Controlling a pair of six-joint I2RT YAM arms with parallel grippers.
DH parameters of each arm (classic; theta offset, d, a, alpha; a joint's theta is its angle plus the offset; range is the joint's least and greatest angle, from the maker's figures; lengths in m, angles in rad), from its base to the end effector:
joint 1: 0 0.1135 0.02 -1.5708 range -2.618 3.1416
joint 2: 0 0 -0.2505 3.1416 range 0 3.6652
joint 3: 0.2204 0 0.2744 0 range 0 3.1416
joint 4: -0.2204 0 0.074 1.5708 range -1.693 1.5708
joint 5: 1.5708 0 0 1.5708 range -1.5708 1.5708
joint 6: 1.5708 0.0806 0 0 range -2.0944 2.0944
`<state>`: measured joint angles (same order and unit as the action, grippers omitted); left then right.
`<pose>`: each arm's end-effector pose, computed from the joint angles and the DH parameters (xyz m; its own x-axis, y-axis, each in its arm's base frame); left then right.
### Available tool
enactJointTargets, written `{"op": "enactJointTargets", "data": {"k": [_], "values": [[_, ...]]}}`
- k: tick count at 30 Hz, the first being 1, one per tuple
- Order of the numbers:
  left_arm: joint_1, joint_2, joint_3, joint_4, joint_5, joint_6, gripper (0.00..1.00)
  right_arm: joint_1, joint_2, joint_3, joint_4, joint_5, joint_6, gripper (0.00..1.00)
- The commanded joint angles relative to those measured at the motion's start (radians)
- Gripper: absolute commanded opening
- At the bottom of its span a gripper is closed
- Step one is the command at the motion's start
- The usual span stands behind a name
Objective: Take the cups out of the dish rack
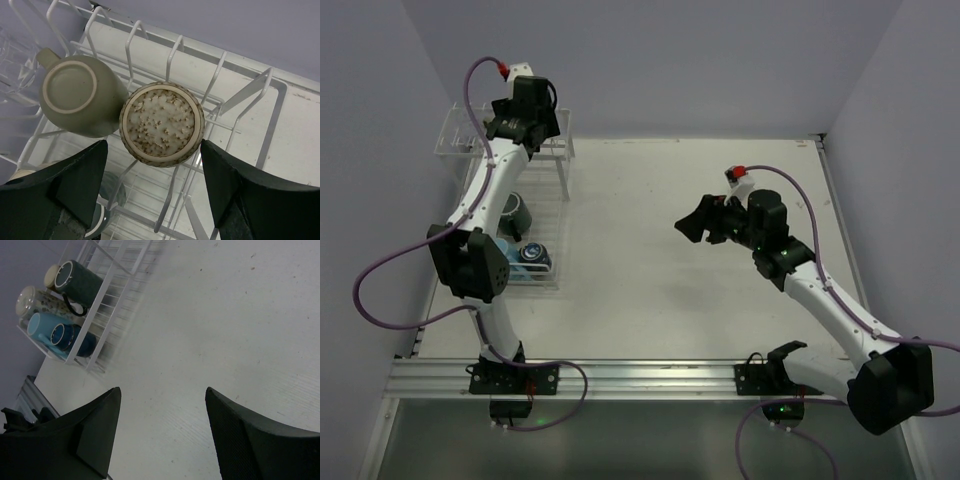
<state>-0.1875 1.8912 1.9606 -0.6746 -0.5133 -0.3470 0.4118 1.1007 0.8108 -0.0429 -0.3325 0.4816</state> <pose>0.4794 -0.0507 0.3476 -0.4459 -0.2169 -0.8684 -0.4105 0.9117 -0.0170 0.2847 0.1531 0.2687 -0.5715 0.2282 -0.7882 -0.4472 0.7188 0.5323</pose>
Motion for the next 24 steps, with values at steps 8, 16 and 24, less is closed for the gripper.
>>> {"op": "enactJointTargets", "data": {"k": [8, 16, 24], "values": [[0.022, 0.029, 0.041, 0.05, 0.01, 0.039, 0.78, 0.01, 0.01, 0.005, 0.037, -0.01, -0.003, 0.71], [0.022, 0.022, 0.026, 0.087, 0.039, 0.051, 0.58, 0.018, 0.013, 0.005, 0.037, -0.01, -0.003, 0.71], [0.02, -0.069, -0.026, 0.165, 0.058, 0.075, 0.42, 0.025, 0.013, 0.002, 0.08, -0.019, 0.015, 0.71]]}}
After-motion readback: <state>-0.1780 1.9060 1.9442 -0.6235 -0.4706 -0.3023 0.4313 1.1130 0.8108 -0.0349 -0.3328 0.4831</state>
